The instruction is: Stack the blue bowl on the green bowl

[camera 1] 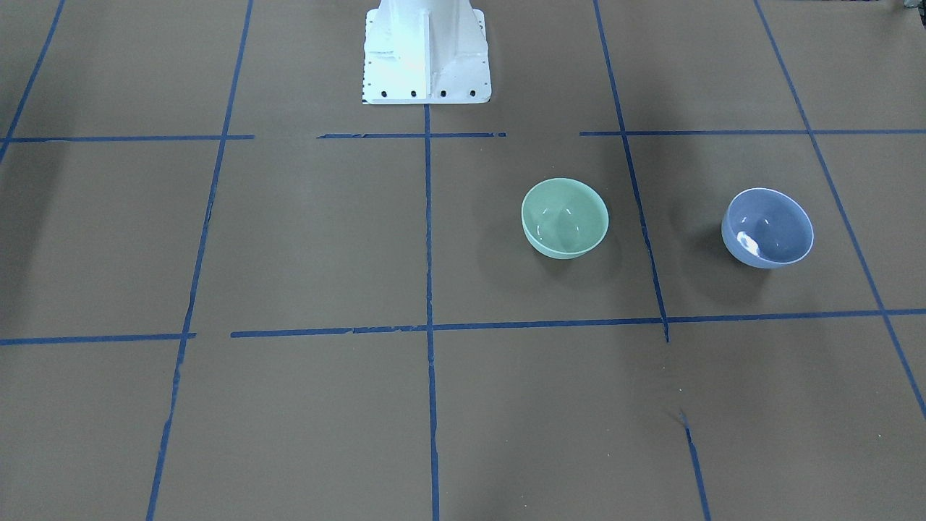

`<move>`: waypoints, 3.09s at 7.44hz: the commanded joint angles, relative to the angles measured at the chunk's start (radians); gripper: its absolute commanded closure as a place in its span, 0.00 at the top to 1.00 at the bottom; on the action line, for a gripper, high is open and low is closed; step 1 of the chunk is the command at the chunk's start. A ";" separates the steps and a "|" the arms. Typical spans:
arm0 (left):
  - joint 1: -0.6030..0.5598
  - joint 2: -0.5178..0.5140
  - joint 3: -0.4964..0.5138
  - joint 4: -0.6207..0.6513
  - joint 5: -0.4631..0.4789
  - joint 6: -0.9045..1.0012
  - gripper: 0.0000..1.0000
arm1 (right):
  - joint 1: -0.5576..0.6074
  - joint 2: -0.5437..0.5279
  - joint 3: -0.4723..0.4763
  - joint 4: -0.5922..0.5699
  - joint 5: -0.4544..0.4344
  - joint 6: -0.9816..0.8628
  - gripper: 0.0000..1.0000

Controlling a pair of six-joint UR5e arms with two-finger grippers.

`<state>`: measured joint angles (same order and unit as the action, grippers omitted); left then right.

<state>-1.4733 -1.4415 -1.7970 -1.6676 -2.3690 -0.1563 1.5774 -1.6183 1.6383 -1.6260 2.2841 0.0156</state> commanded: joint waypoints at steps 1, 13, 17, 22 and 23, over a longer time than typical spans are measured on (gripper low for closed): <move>0.144 0.015 0.022 -0.217 0.013 -0.303 1.00 | 0.000 0.000 0.000 0.000 0.000 0.000 1.00; 0.416 0.001 0.156 -0.586 0.139 -0.724 0.00 | 0.000 0.000 0.000 0.000 0.000 0.001 1.00; 0.400 -0.010 -0.219 -0.229 0.083 -0.729 0.00 | 0.000 0.000 0.000 0.000 0.000 0.000 1.00; 0.554 -0.192 -0.286 -0.150 0.194 -1.133 0.00 | 0.000 0.000 0.000 0.000 0.000 0.000 1.00; 0.603 -0.247 -0.256 -0.117 0.229 -1.190 0.00 | 0.000 0.000 0.000 0.000 0.000 0.000 1.00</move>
<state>-0.9369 -1.6201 -2.0863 -1.8110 -2.1798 -1.2598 1.5770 -1.6183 1.6383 -1.6260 2.2841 0.0158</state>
